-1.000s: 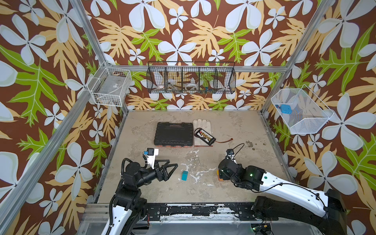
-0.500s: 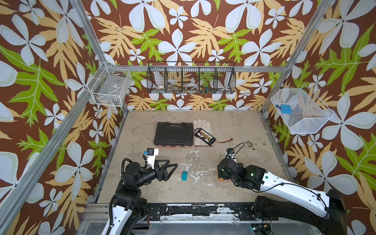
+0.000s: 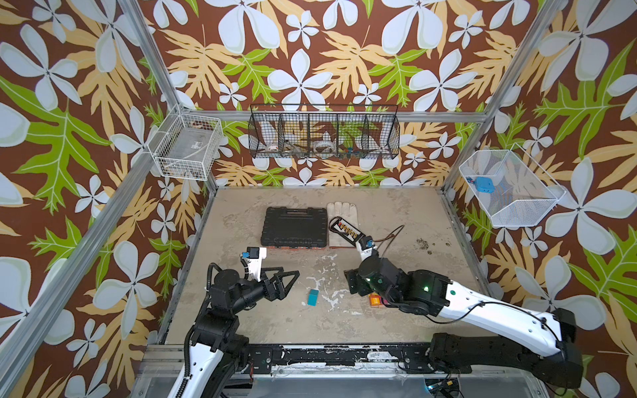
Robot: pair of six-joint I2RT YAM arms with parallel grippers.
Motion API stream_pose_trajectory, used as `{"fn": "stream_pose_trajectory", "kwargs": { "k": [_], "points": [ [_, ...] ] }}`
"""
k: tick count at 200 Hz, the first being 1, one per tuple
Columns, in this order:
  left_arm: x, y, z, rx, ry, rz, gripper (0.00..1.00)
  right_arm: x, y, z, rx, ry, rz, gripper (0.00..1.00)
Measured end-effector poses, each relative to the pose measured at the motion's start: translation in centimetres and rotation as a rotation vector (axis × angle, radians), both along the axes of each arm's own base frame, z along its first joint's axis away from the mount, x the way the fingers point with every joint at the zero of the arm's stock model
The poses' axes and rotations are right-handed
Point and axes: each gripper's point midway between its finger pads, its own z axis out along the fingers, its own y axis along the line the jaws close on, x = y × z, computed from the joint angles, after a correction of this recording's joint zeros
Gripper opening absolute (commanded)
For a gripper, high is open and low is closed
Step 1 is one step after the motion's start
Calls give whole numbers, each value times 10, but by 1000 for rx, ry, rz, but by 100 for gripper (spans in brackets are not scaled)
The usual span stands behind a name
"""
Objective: Build the wood block tower
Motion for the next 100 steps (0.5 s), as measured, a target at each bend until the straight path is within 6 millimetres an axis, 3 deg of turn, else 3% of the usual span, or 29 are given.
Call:
{"fn": "stream_pose_trajectory", "kwargs": {
  "k": [20, 39, 68, 100],
  "points": [
    [7, 4, -7, 33, 43, 33, 100, -5, 36, -14, -7, 19, 75, 89],
    [9, 9, -8, 53, 49, 60, 100, -5, 56, -36, -9, 51, 104, 89],
    [10, 13, -9, 66, 44, 79, 100, -7, 75, -72, -18, 104, 127, 89],
    [11, 14, -12, 73, 52, 88, 100, -4, 88, -99, -35, 134, 124, 88]
  ]
}}
